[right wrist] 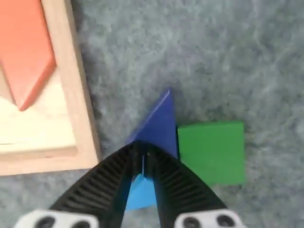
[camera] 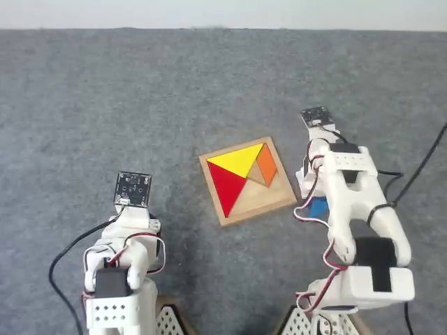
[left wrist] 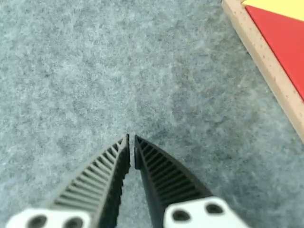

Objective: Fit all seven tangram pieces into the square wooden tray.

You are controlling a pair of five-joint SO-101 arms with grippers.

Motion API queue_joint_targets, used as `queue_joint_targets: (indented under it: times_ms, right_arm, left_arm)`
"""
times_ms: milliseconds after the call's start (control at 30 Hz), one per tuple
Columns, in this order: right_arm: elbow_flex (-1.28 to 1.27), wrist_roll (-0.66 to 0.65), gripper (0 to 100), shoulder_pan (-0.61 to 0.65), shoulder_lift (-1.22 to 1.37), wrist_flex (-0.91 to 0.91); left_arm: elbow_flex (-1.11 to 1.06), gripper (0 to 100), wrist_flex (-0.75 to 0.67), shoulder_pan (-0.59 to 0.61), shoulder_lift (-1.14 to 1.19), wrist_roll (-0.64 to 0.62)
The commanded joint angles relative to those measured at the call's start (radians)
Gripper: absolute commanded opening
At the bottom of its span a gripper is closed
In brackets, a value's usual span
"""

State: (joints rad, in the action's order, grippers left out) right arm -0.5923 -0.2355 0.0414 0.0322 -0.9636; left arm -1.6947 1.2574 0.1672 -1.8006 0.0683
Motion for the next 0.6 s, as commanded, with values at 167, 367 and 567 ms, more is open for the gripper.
queue_joint_targets:
  times_ms: [167, 367, 567]
  right_arm:
    - [0.029, -0.020, 4.3, 0.156, 0.050, -0.012]
    - [0.008, -0.025, 4.3, 0.229, 0.042, -0.045]
    - [-0.046, -0.025, 4.2, 0.257, -0.062, -0.039]
  left_arm:
    - [0.010, 2, 0.003, -0.005, -0.017, 0.002]
    - [0.010, 2, 0.003, -0.005, -0.017, 0.002]
    - [0.010, 2, 0.003, -0.005, -0.017, 0.002]
